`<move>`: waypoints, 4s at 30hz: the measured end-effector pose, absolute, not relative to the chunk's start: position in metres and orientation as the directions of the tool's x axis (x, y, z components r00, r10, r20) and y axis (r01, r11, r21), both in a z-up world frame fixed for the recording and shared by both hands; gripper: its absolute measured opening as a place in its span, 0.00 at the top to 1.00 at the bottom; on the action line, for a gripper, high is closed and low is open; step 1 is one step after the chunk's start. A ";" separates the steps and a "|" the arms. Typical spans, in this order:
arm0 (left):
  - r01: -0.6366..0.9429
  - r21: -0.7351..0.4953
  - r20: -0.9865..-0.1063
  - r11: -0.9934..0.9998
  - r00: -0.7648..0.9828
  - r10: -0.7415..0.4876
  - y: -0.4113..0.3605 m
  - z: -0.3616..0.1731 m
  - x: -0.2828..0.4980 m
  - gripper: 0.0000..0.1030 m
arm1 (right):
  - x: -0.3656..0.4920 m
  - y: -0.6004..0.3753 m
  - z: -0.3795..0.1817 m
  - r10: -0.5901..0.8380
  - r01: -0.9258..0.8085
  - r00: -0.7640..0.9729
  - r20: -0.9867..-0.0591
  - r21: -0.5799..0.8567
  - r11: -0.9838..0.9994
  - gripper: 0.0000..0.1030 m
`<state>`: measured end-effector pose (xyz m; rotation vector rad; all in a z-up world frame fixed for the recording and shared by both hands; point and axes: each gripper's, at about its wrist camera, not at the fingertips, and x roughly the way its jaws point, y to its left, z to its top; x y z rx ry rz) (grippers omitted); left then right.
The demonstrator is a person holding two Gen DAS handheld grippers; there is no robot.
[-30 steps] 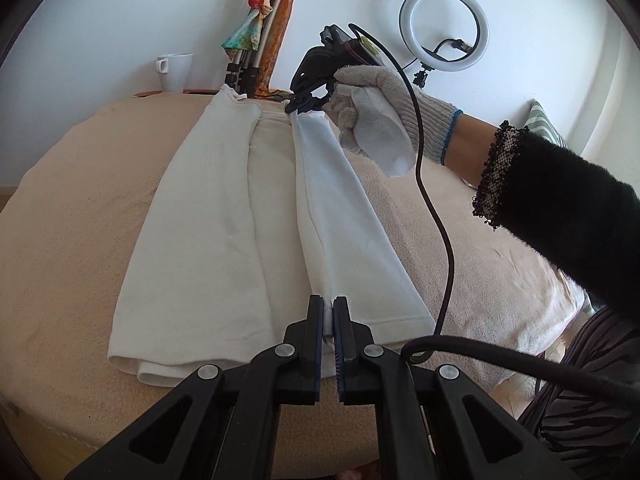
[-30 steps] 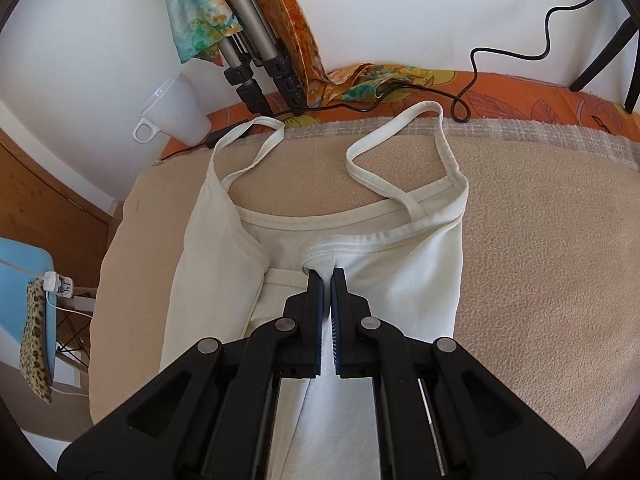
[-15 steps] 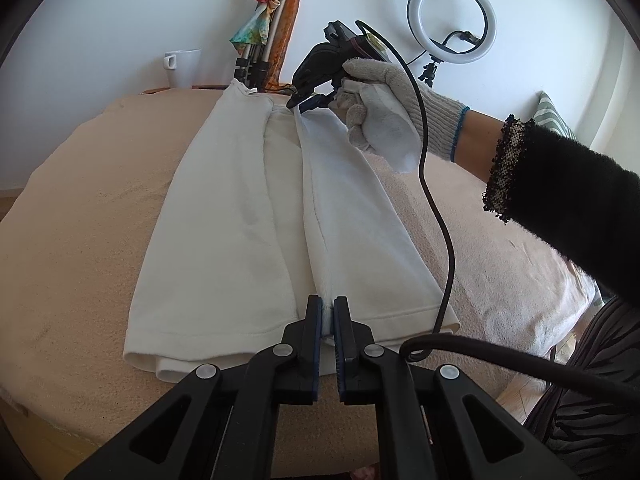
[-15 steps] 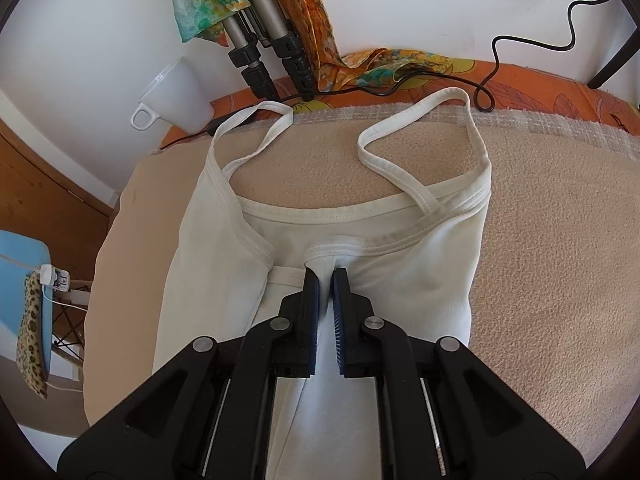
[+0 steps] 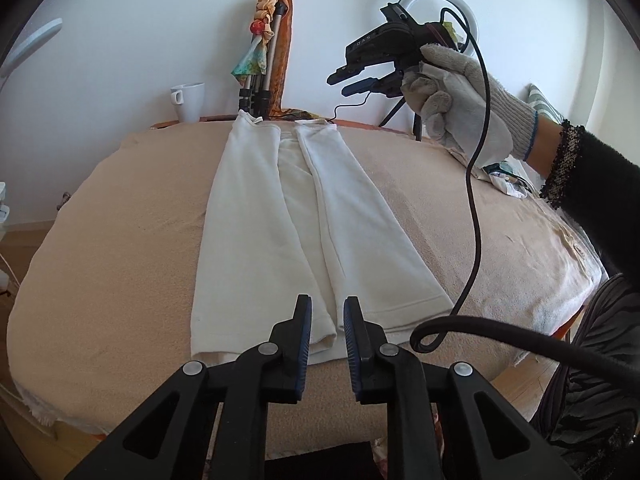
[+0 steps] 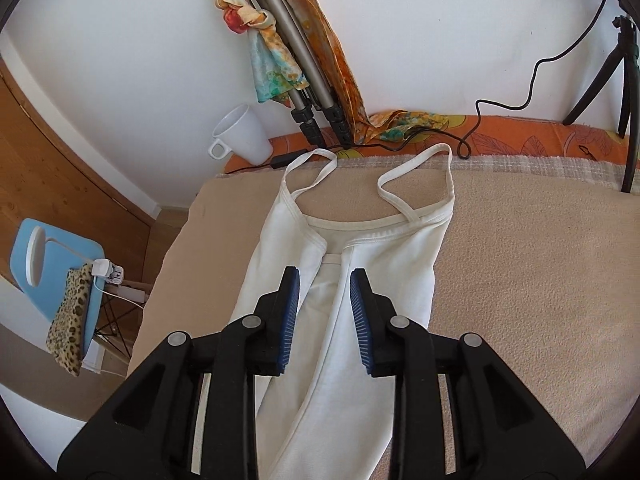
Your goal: Fold small clothes
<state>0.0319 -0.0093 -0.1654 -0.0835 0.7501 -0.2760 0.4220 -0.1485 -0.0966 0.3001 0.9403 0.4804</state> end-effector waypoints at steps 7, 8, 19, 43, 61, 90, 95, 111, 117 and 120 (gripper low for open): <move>0.220 -0.033 -0.672 0.975 0.717 -0.184 0.010 -0.155 0.029 0.80 | 0.356 -0.169 -0.070 0.539 -0.285 0.513 -0.668 0.460 0.841 0.73; 0.216 -0.021 -0.677 0.976 0.715 -0.173 0.014 -0.154 0.030 0.79 | 0.345 -0.172 -0.069 0.542 -0.291 0.515 -0.664 0.459 0.839 0.73; 0.164 -0.250 -0.757 0.954 0.581 -0.298 0.066 -0.170 0.064 0.61 | 0.212 -0.181 -0.148 0.583 -0.244 0.369 -0.724 0.530 0.812 0.64; 0.051 -0.555 -0.709 0.830 0.492 -0.505 0.100 -0.198 0.071 1.00 | 0.153 -0.179 -0.232 0.765 -0.149 0.197 -0.613 0.753 0.641 0.94; 0.041 -0.573 -0.690 0.818 0.515 -0.509 0.098 -0.187 0.080 1.00 | 0.156 -0.193 -0.230 0.820 -0.129 0.228 -0.524 0.819 0.559 0.94; -0.018 -0.580 -0.678 0.815 0.565 -0.470 0.098 -0.184 0.204 1.00 | 0.258 -0.208 -0.207 0.786 -0.110 0.356 -0.506 0.813 0.572 0.94; -0.028 -0.570 -0.688 0.821 0.562 -0.458 0.097 -0.190 0.210 1.00 | 0.265 -0.207 -0.216 0.771 -0.096 0.354 -0.529 0.800 0.593 0.94; 0.034 -0.461 -0.707 0.887 0.590 -0.390 0.091 -0.188 0.201 0.71 | 0.256 -0.196 -0.189 0.652 -0.217 0.430 -0.624 0.630 0.746 0.63; 0.000 -0.348 -0.766 0.938 0.577 -0.284 0.077 -0.203 0.209 0.74 | 0.260 -0.181 -0.195 0.586 -0.243 0.420 -0.693 0.537 0.808 0.70; -0.034 -0.284 -0.783 0.958 0.586 -0.211 0.078 -0.207 0.209 0.77 | 0.263 -0.174 -0.197 0.524 -0.243 0.435 -0.732 0.466 0.851 0.72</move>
